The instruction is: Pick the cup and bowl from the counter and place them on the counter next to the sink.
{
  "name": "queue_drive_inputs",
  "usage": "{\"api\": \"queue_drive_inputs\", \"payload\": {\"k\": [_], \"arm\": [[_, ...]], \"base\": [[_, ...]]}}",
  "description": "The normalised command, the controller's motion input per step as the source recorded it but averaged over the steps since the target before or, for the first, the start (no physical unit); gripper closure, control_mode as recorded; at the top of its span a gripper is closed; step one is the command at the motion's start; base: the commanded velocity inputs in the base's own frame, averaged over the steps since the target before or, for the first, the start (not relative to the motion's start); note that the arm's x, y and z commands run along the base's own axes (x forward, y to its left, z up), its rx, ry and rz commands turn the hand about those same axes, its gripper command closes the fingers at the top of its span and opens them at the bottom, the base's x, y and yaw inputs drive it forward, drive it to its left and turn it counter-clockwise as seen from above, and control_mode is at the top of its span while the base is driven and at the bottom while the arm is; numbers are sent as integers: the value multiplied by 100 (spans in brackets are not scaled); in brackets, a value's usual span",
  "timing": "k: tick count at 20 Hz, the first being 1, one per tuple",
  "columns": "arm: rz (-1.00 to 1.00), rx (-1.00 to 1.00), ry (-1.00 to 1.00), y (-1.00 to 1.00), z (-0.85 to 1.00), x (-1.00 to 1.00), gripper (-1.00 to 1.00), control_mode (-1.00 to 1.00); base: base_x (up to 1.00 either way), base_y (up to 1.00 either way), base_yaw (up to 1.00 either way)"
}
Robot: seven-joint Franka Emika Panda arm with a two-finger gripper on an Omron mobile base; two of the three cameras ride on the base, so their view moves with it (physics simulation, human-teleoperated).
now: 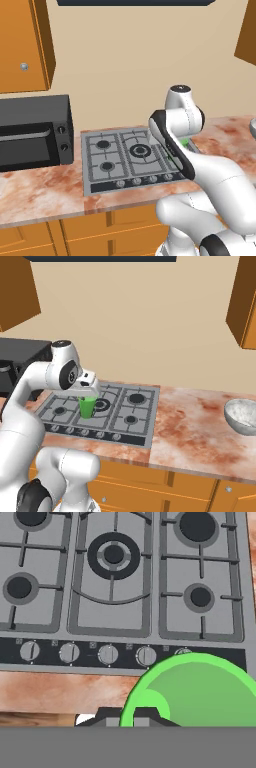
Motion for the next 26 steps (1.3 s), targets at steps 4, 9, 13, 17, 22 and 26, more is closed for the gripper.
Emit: {"api": "queue_drive_inputs", "payload": {"k": [4,9,13,17,22,26], "arm": [[0,0,0,0,0,0,100,100],[0,0,0,0,0,0,100,100],[0,0,0,0,0,0,100,100],[0,0,0,0,0,0,100,100],[0,0,0,0,0,0,100,100],[0,0,0,0,0,0,100,100]], "base": [[0,0,0],[-52,0,-4],[-85,-8,-17],[-37,-21,-35],[0,-37,-62],[0,-40,-68]]}}
